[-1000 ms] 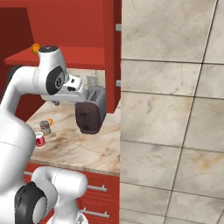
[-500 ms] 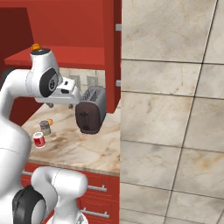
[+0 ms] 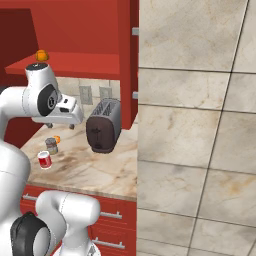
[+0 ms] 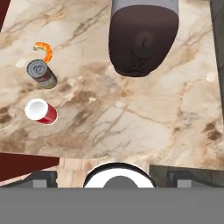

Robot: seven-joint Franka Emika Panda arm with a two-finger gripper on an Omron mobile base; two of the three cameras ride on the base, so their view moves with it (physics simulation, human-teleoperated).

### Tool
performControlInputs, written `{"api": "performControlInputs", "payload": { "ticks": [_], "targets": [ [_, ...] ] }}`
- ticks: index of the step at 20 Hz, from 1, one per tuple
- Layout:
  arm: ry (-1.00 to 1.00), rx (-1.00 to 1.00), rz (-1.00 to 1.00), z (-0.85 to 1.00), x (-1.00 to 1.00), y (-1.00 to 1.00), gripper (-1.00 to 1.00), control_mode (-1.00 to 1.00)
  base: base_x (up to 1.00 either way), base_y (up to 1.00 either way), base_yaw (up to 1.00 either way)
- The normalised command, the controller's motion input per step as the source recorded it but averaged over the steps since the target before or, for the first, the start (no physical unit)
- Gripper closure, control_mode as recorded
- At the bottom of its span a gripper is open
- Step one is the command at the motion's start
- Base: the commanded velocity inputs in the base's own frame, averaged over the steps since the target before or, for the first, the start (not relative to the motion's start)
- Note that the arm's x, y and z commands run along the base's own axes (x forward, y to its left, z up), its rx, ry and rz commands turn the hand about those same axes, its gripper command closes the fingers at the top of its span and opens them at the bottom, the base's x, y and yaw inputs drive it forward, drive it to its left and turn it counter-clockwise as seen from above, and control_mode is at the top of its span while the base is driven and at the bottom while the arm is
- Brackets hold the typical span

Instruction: Pick the cans from the counter and place them in their designated side in the cabinet.

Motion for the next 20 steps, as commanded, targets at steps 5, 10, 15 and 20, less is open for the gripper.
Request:
{"api": "performControlInputs", "payload": {
  "ticks": [5, 10, 15, 20],
  "targets": [
    [0.03, 0.00, 0.01, -0.21, -0.03, 0.21, -1.00, -1.00, 0.00, 0.00, 0.00],
    [0.01, 0.00, 0.02, -0.15, -0.05, 0.18, -1.00, -1.00, 0.00, 0.00, 0.00],
    [0.00, -0.01, 0.00, -0.17, 0.00, 0.09, -1.00, -1.00, 0.00, 0.00, 0.00],
    [-0.05, 0.01, 0.00, -0.09, -0.01, 0.16, -1.00, -1.00, 0.00, 0.00, 0.00]
  ]
}}
